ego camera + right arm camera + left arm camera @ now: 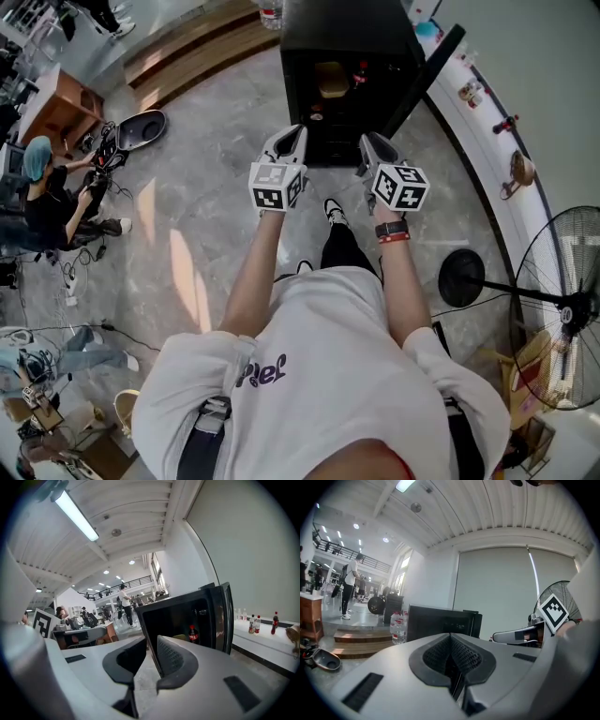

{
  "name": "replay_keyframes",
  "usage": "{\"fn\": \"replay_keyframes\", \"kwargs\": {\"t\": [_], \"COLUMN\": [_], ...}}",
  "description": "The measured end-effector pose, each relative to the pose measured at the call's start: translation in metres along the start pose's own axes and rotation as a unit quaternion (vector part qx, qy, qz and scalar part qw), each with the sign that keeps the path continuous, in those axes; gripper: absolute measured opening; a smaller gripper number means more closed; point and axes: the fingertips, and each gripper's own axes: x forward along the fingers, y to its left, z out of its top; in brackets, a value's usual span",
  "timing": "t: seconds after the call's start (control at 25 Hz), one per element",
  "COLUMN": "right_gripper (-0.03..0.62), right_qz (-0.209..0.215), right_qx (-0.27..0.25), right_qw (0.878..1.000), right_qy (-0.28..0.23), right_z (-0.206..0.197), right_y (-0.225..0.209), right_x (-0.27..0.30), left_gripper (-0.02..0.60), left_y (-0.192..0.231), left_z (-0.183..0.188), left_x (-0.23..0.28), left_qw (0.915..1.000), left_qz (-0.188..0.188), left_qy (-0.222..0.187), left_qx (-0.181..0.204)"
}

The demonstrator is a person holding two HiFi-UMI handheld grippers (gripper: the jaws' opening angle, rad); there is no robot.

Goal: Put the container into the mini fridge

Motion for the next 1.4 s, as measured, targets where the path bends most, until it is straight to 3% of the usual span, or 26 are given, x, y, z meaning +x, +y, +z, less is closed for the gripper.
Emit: {"fn": "replay_keyframes", "kwargs": {"t": [0.32, 0.6, 0.92, 1.24, 1.4], "right_gripper": [0.017, 0.014, 0.014, 0.014, 0.014], "right_qz": [-0.022, -0.069, -0.080, -0.048, 0.010], "right_qx": [-0.013, -0.013, -0.022, -0.021, -0.018], "right_qw": [0.999, 0.997, 0.996, 0.999, 1.000], "right_qy": [-0.022, -0.026, -0.022, 0.002, 0.019], "right_z": [0.012, 0.015, 0.018, 0.004, -0.006], "right_y": [0.009, -0.006, -0.015, -0.018, -0.004], "right_x": [-0.020, -0.026, -0.024, -0.013, 0.003], "left_gripper": [0.021, 0.021, 0.021, 0.021, 0.021], "left_y": [-0.007, -0.009, -0.002, -0.005, 0.002], "left_z": [0.008, 0.008, 0.005, -0.015, -0.028], "left_x": [-0.020, -0.021, -0.013, 0.004, 0.018], "left_qw": [0.9999, 1.0000, 1.0000, 0.9989, 0.9967], "left_qz": [0.001, 0.003, 0.007, 0.001, -0.001], "left_qy": [-0.011, -0.009, -0.003, 0.009, 0.009], "left_qx": [0.000, 0.001, -0.006, -0.046, -0.080]}}
